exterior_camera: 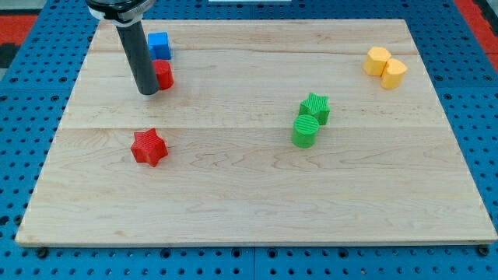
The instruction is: Move the red star into the red circle
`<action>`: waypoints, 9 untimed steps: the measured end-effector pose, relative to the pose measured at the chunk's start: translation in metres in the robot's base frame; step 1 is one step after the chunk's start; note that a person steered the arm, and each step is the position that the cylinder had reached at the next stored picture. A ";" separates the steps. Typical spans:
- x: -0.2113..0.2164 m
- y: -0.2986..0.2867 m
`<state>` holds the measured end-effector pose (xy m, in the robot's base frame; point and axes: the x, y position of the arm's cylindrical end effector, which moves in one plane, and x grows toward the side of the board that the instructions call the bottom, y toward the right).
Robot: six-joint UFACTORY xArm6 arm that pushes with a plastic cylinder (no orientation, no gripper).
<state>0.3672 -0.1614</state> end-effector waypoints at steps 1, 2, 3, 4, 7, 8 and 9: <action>0.000 0.000; -0.009 0.000; -0.032 0.000; -0.028 0.000; 0.108 -0.117; 0.162 -0.118; 0.165 -0.104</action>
<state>0.5321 -0.2650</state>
